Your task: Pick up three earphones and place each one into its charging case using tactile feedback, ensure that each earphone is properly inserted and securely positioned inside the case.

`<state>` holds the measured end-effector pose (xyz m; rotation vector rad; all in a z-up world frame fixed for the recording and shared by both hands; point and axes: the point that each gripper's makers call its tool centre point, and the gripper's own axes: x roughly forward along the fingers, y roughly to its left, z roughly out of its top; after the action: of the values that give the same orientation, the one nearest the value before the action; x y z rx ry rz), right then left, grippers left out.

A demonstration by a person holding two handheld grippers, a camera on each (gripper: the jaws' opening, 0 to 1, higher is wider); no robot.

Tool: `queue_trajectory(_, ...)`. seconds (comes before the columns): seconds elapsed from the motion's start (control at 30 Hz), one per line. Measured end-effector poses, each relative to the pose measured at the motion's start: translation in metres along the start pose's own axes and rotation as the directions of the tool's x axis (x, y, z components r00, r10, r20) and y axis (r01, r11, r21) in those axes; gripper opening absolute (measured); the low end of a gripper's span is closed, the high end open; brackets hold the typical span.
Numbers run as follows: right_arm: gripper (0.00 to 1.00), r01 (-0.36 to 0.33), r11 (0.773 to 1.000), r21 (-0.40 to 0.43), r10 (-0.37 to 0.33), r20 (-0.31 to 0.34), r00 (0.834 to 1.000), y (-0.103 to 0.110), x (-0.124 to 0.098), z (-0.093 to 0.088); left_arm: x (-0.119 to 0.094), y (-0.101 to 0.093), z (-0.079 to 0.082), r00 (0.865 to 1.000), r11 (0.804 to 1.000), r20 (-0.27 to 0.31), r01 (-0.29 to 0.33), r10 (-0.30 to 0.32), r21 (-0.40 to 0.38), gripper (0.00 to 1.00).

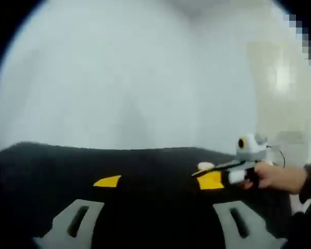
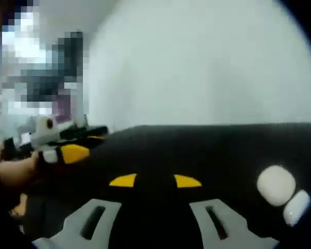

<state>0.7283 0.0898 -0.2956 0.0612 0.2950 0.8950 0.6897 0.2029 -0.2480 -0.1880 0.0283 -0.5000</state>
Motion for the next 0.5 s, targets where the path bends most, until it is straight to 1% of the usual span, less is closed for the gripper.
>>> queue_trajectory(0.03, 0.23, 0.006, 1.000, -0.012, -0.006, -0.004, 1.000, 0.000, 0.001, -0.001, -0.003, -0.002, -0.001, 1.000, 1.000, 0.011, 0.004, -0.004, -0.017, 0.68)
queue_trajectory(0.07, 0.23, 0.020, 0.999, -0.039, -0.020, 0.001, 1.000, -0.001, 0.000, -0.001, -0.007, -0.001, -0.005, 1.000, 1.000, 0.005, 0.004, -0.004, -0.002, 0.68)
queue_trajectory(0.1, 0.23, 0.032, 0.998, -0.050, -0.032, 0.005, 0.999, -0.001, 0.000, -0.001, -0.010, 0.004, -0.005, 1.000, 0.998, 0.012, -0.017, 0.016, 0.068, 0.67)
queue_trajectory(0.13, 0.23, 0.031, 0.998, -0.051, -0.031, 0.003, 1.000, 0.000, -0.001, -0.003, -0.012, 0.007, -0.002, 0.999, 0.992, 0.047, -0.033, 0.027, 0.123, 0.67)
queue_trajectory(0.17, 0.23, 0.038, 0.998, -0.052, -0.038, 0.003, 0.999, -0.001, 0.000, -0.004, -0.013, 0.011, 0.002, 0.995, 0.987, 0.085, -0.061, 0.048, 0.146, 0.66)
queue_trajectory(0.2, 0.23, 0.046, 0.997, -0.060, -0.046, 0.001, 0.999, -0.002, 0.000, -0.006, -0.013, 0.011, 0.003, 0.995, 0.988, 0.086, -0.059, 0.047, 0.142, 0.66)
queue_trajectory(0.23, 0.24, 0.050, 0.996, -0.067, -0.050, 0.002, 0.999, -0.002, 0.000, -0.006, -0.012, 0.009, 0.007, 0.993, 0.992, 0.110, -0.042, 0.029, 0.119, 0.67)
queue_trajectory(0.27, 0.24, 0.049, 0.997, -0.067, -0.049, 0.002, 0.999, -0.006, 0.001, -0.006, -0.012, 0.009, 0.008, 0.993, 0.994, 0.118, -0.027, 0.014, 0.109, 0.68)
queue_trajectory(0.3, 0.26, 0.049, 0.997, -0.058, -0.049, 0.003, 0.999, -0.008, 0.003, -0.005, -0.011, 0.011, 0.006, 0.994, 0.993, 0.110, -0.032, 0.019, 0.115, 0.67)
queue_trajectory(0.33, 0.27, 0.048, 0.997, -0.054, -0.048, 0.003, 0.999, -0.009, 0.002, -0.006, -0.012, 0.016, 0.003, 0.995, 0.985, 0.096, -0.055, 0.040, 0.161, 0.67)
queue_trajectory(0.37, 0.27, 0.049, 0.998, -0.049, -0.049, 0.002, 0.999, -0.009, 0.003, -0.008, -0.010, 0.016, 0.001, 0.995, 0.975, 0.090, -0.065, 0.047, 0.211, 0.68)
queue_trajectory(0.4, 0.27, 0.051, 0.998, -0.040, -0.051, -0.001, 0.999, -0.012, 0.003, -0.009, -0.010, 0.015, 0.002, 0.994, 0.967, 0.101, -0.064, 0.040, 0.247, 0.68)
queue_trajectory(0.43, 0.27, 0.053, 0.998, -0.033, -0.053, -0.003, 0.999, -0.013, 0.004, -0.011, -0.007, 0.011, 0.003, 0.992, 0.960, 0.118, -0.063, 0.032, 0.273, 0.68)
queue_trajectory(0.47, 0.27, 0.053, 0.998, -0.025, -0.053, -0.007, 0.999, -0.015, 0.004, -0.012, -0.007, 0.011, 0.003, 0.992, 0.958, 0.118, -0.064, 0.032, 0.278, 0.68)
queue_trajectory(0.5, 0.27, 0.053, 0.998, -0.020, -0.053, -0.009, 0.999, -0.015, 0.004, -0.013, -0.006, 0.007, 0.002, 0.993, 0.948, 0.113, -0.061, 0.026, 0.313, 0.68)
